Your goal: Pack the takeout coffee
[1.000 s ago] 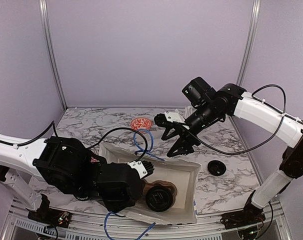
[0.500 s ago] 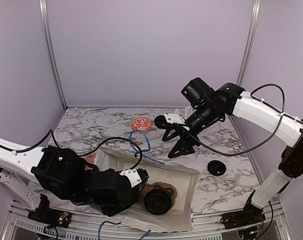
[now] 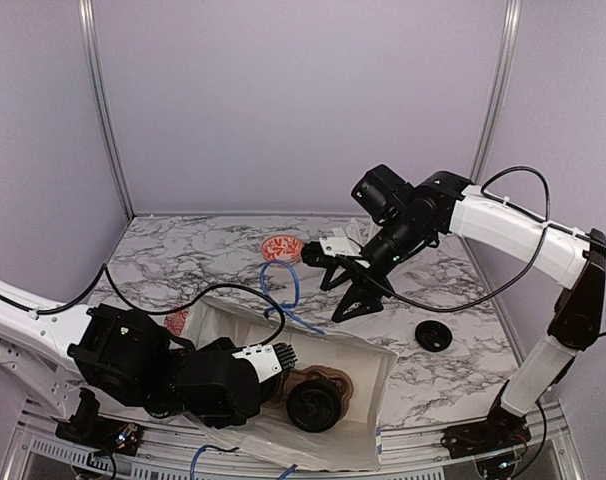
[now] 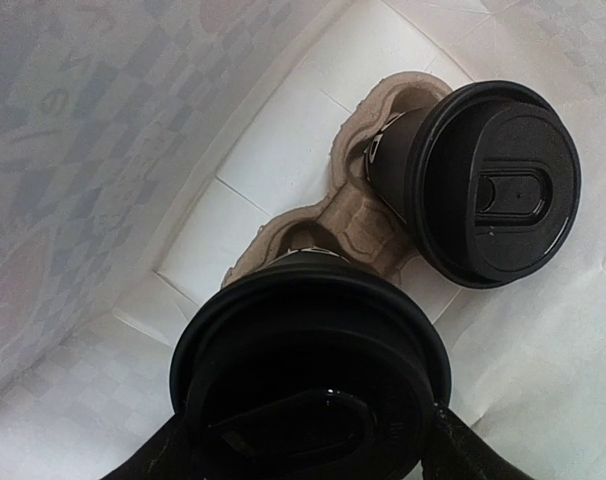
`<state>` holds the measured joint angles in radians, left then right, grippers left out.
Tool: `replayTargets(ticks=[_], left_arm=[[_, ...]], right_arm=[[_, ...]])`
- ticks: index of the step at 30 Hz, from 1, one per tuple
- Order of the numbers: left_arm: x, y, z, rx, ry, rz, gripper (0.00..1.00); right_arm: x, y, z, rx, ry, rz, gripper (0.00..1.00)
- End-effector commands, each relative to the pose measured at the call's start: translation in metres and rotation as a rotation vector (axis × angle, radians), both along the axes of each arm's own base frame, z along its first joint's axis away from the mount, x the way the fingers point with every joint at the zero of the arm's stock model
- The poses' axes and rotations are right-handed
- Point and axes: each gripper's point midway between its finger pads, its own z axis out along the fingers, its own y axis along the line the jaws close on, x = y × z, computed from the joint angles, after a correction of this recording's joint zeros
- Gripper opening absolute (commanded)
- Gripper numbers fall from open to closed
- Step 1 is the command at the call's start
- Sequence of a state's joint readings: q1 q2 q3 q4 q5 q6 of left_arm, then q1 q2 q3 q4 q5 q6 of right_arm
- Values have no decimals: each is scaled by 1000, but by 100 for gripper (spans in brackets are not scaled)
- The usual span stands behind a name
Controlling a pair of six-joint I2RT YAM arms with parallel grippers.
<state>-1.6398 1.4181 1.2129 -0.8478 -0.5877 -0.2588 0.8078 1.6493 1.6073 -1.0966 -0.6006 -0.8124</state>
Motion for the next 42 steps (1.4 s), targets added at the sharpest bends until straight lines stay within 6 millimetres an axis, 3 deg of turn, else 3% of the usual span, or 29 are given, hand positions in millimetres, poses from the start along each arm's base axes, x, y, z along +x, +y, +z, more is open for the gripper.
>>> replayTargets(ticks=[1, 19, 32, 42], left_arm=[[3, -3, 3, -37, -20, -18, 48], [11, -8, -6, -4, -82, -21, 48], [17, -9, -31, 42, -57, -26, 48], [9, -16, -49, 59, 179, -37, 48]], right_arm=[[1, 2, 4, 8, 6, 3, 74], [-2, 0, 5, 11, 14, 2, 74], [-3, 0, 0, 7, 22, 6, 74], [1, -5, 4, 19, 21, -10, 74]])
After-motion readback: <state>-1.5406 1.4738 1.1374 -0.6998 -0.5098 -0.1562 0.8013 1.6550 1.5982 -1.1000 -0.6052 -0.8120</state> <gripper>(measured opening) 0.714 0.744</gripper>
